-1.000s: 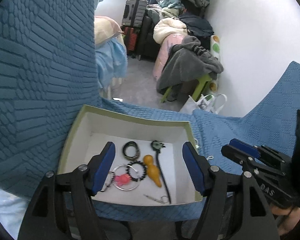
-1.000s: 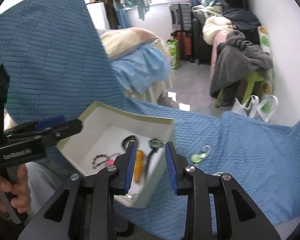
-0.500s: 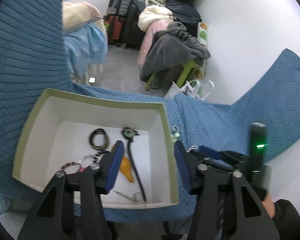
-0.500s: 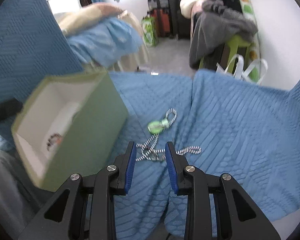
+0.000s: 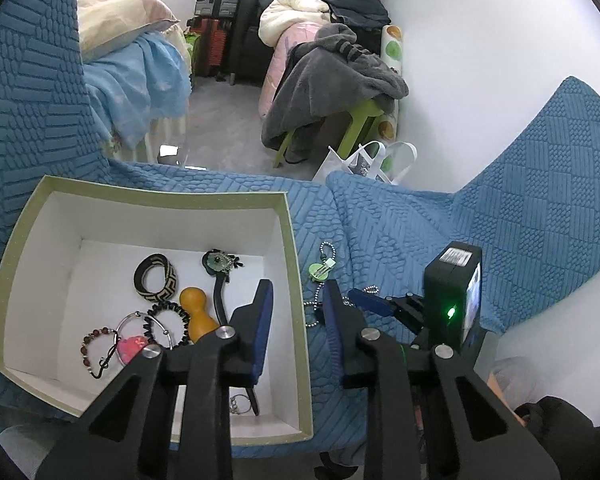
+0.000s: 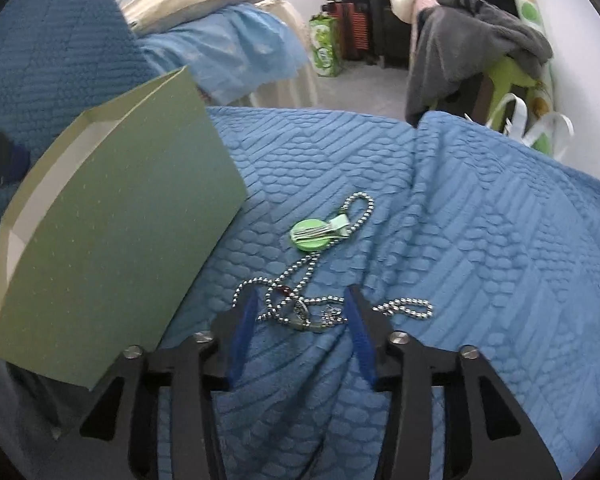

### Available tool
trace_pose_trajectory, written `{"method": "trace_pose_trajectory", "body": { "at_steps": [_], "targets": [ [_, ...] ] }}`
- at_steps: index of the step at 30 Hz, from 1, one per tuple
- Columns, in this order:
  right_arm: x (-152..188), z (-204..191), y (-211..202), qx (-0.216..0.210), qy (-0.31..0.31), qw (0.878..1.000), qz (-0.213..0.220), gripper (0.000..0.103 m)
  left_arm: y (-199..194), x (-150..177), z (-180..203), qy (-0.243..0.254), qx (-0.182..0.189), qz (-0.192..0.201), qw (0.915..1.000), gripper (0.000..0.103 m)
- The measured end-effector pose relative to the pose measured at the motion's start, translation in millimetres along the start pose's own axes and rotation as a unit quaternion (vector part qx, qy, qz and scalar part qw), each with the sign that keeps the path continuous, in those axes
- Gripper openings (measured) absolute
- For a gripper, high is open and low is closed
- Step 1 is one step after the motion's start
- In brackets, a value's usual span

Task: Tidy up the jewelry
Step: 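Grasp the green disc tag with the left tool while the right tool grasps the ball chain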

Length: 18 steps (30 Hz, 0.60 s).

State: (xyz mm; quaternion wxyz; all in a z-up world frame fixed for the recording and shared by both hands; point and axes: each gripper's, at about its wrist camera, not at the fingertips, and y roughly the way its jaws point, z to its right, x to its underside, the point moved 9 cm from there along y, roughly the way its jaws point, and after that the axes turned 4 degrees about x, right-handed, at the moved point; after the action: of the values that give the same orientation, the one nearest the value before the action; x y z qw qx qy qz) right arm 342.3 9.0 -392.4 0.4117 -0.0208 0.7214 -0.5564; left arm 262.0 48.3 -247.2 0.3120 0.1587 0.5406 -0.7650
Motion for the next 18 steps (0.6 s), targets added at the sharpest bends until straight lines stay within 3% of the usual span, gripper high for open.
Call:
{"method": "trace_pose_trajectory", "body": {
  "at_steps": [5,7,8,9,11,13,18],
  "targets": [
    [3,-9,5,0.047,-0.064,0.997,0.01,0.046,2,-2,-1,-0.004,-0.005,0.002,1.0,0.025],
    [4,-11,6,0.09,-0.101,0.991,0.012,0.034,3,-2,-1,-0.005,-0.005,0.003,1.0,0.025],
    [5,-12,7,0.091,-0.101,0.991,0.01,0.027,3,-3,-1,-0.006,-0.005,0.003,1.0,0.025],
    [4,-9,6,0.098,-0.093,0.991,0.009,0.011,4,-3,-1,-0.007,-0.004,0.003,1.0,0.025],
    [3,-1,5,0.094,-0.074,0.993,0.003,0.007,6,-3,1,-0.008,-0.001,0.0,1.0,0.025],
    [2,9,2,0.064,-0.027,0.998,-0.008,0.005,10,-3,3,-0.008,0.004,-0.005,0.9999,0.025],
    [1,36,-12,0.059,0.023,0.998,-0.007,0.005,17,-5,14,-0.001,0.014,-0.008,0.9999,0.025]
  ]
}}
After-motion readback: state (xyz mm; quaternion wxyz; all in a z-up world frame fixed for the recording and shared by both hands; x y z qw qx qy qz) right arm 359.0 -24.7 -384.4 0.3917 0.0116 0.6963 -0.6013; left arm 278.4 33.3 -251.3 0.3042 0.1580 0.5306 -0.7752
